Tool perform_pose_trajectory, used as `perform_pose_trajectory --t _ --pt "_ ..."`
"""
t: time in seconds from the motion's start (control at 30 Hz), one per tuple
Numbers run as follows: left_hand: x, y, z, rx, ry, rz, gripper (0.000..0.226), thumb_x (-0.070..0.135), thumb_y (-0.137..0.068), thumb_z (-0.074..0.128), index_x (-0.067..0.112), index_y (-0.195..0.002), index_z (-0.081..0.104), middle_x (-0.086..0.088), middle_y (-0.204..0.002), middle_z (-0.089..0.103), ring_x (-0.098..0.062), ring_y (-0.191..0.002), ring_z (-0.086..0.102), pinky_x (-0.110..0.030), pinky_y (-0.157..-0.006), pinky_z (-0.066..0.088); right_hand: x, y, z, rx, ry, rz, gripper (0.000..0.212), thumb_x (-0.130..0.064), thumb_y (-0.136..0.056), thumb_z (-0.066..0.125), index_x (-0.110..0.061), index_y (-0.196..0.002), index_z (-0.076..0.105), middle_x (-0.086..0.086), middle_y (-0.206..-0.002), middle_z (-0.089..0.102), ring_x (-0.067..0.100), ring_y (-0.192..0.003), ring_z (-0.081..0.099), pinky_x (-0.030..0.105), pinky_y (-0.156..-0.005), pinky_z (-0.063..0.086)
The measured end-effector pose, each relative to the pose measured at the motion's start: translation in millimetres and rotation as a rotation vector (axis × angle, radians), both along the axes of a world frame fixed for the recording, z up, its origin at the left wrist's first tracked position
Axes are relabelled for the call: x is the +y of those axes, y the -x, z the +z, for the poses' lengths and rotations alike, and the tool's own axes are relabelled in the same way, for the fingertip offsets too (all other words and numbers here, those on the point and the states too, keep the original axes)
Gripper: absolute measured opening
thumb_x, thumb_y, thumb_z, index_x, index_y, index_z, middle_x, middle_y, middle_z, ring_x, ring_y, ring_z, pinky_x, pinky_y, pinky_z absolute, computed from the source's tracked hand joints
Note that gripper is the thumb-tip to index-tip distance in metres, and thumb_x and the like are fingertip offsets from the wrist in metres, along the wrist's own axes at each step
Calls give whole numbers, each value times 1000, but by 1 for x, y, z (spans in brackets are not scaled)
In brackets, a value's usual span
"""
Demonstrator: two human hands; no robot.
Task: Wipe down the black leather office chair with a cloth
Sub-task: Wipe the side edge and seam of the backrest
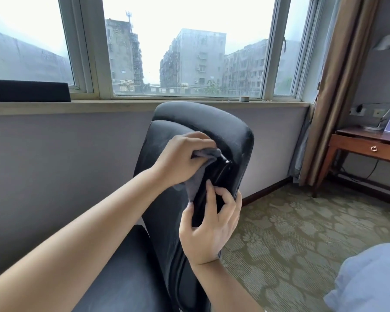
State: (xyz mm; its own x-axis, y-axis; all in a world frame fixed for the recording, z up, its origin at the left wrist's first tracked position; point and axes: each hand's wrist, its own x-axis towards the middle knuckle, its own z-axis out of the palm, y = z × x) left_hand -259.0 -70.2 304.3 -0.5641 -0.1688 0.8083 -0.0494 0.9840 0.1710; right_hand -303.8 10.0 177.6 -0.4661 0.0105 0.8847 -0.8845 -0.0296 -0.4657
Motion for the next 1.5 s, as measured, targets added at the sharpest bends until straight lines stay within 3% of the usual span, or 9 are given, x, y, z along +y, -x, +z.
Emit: perform_pose_trajectory --t 0.13,0.33,0.53,0.77,0.9,1.03,1.17,1.3,1.5 --pt "11 0 0 -34 102 -2 17 5 -79 71 11 -95 73 4 -99 68 -15 -86 64 -31 -76 53 1 -3 2 -27 20 41 51 -24 -71 60 -21 -121 53 0 -116 48 33 -128 38 37 -107 29" --pt "-38 22 11 11 -67 274 24 6 -85 61 14 -105 72 -1 -106 68 -28 -94 65 -41 -82 52 2 -2 5 -52 19 87 45 -22 -72 59 -23 -117 55 -1 -112 49 36 -122 44 30 -112 20" --pt "-62 31 18 -53 -165 491 22 16 -92 56 18 -108 71 -2 -114 65 -28 -105 59 -37 -88 46 -1 6 2 -4 -28 84 41 -25 -74 57 -22 -114 54 -1 -113 48 36 -125 40 35 -109 26" --pt "-25 -8 -66 168 -357 320 26 25 -79 57 9 -92 73 0 -94 69 -18 -89 65 -32 -80 51 -1 12 0 12 9 174 33 -30 -85 44 -15 -112 55 6 -118 50 38 -128 37 46 -101 35" --pt "7 -28 -128 169 -642 360 19 5 -83 65 10 -100 73 9 -98 67 -12 -96 64 -30 -89 50 0 12 2 -4 26 197 34 -32 -87 43 -10 -109 56 12 -115 55 41 -124 41 49 -99 37" --pt "8 -35 -123 121 -696 397 21 10 -85 67 12 -105 71 8 -102 66 -12 -98 62 -28 -91 47 4 8 1 -57 4 261 32 -30 -89 45 -11 -113 51 13 -121 53 41 -130 35 41 -111 26" --pt "26 -50 -125 165 -766 401 17 12 -83 68 18 -98 72 10 -93 67 -9 -91 62 -22 -84 47 19 -16 -11 -118 -4 241 28 -25 -89 47 -13 -113 52 13 -127 46 33 -135 30 55 -108 28" --pt "47 -76 -147 209 -941 384 17 15 -81 68 21 -96 73 9 -85 70 -6 -81 63 -22 -80 51 27 -47 -25 -17 -2 332 23 -20 -88 48 -14 -109 54 13 -119 50 20 -116 45 34 -100 38" --pt "62 -121 -166 218 -996 439 13 15 -80 67 23 -87 72 7 -79 70 -13 -80 66 -34 -78 55 32 -91 -45 -282 -109 590 25 -23 -87 45 -16 -108 57 -4 -117 46 5 -96 54 12 -76 44"
